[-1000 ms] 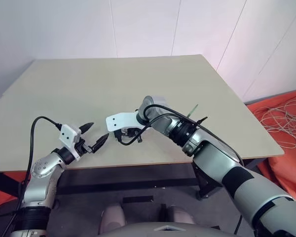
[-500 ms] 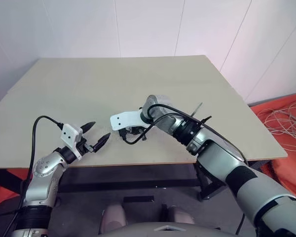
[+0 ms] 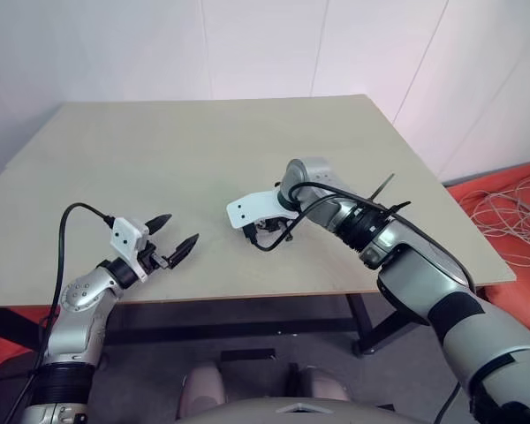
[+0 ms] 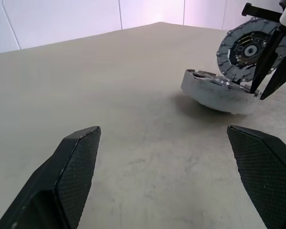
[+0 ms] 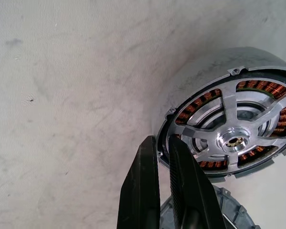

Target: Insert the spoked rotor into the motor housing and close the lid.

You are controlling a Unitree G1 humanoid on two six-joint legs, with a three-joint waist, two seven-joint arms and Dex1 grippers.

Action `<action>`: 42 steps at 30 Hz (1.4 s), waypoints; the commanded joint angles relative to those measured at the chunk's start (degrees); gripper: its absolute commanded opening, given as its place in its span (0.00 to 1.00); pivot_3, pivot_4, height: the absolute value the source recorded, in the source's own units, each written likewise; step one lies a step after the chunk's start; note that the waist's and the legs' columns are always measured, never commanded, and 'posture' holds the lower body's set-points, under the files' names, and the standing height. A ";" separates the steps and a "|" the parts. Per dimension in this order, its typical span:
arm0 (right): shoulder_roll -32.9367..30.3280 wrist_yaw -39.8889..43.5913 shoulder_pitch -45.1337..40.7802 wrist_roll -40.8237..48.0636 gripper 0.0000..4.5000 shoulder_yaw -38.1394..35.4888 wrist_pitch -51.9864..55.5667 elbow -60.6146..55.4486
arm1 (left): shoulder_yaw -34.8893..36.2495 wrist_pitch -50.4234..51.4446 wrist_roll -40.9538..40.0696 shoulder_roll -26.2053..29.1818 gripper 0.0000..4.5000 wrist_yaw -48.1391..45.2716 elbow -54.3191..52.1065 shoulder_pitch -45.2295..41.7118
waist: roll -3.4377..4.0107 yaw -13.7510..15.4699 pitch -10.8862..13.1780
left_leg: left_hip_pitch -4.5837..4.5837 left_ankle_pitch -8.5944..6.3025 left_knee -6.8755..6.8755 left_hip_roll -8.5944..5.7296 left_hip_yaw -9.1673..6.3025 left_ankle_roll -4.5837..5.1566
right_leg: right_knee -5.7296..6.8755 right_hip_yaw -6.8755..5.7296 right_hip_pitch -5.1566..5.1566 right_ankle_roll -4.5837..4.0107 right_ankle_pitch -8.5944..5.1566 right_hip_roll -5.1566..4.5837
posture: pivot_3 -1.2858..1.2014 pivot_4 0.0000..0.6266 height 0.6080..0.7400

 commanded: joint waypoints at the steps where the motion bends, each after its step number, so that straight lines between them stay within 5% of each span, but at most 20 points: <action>1: 1.92 -0.35 -0.58 -0.09 0.00 -0.68 0.27 -1.37 | 0.04 -0.66 0.12 -0.08 1.00 0.09 -0.84 -1.15 | 0.00 -0.20 0.00 | 0.01 0.00 0.00 0.04 0.00 -0.01 | 0.00 0.00 0.00 0.00 0.00 0.03 | 0.52 0.00 1.00; 10: 2.73 1.11 -0.21 0.63 0.00 -1.45 -0.59 -3.16 | 0.02 -0.67 0.10 -0.28 1.00 0.19 -1.42 -0.40 | 0.00 -0.26 0.00 | 0.03 0.00 0.00 0.06 0.00 -0.01 | -0.02 0.00 0.03 -0.01 0.00 0.05 | 0.52 0.00 1.00; 24: 1.69 9.06 -0.50 8.26 1.00 -6.60 8.09 -20.59 | -0.15 -0.85 0.25 -0.29 1.00 -0.25 -0.65 -0.83 | 0.00 0.21 0.00 | 0.13 0.00 0.01 0.06 -0.01 -0.01 | 0.00 0.01 0.13 0.27 -0.15 0.06 | 0.52 0.00 1.00; 29: 6.41 5.37 -5.07 17.72 1.00 -17.98 21.07 -25.66 | -0.22 -0.92 0.35 -0.29 1.00 -0.43 -0.52 -1.12 | 0.01 0.19 0.00 | 0.14 0.01 0.01 0.07 -0.03 -0.01 | 0.02 0.02 0.11 0.27 -0.15 0.06 | 0.52 0.00 1.00; 32: 10.09 -8.21 -10.48 24.26 1.00 -33.22 22.54 -19.49 | -0.03 -0.84 0.22 -0.17 1.00 -0.53 -0.39 -1.25 | 0.01 0.14 0.01 | 0.16 0.04 0.01 0.10 -0.04 -0.07 | 0.05 0.02 0.06 0.31 -0.18 0.08 | 0.52 0.00 1.00; 38: 0.52 -27.06 -9.78 26.21 1.00 -45.80 8.04 -3.26 | 0.45 -0.24 -0.53 0.16 1.00 -1.11 -0.53 -1.15 | -0.31 0.66 0.01 | 0.59 0.02 0.00 -0.17 -0.08 -0.05 | -0.23 0.02 0.70 0.39 -0.23 -0.08 | 0.52 0.00 1.00; 42: -7.32 -35.59 -1.09 26.26 1.00 -50.48 5.43 0.50 | 0.79 -0.30 -0.43 0.55 1.00 -1.44 -0.29 -1.29 | -0.50 0.64 -0.02 | 0.53 0.02 0.05 -0.46 -0.05 -0.04 | -0.39 0.04 0.81 0.43 -0.21 -0.22 | 0.52 0.00 1.00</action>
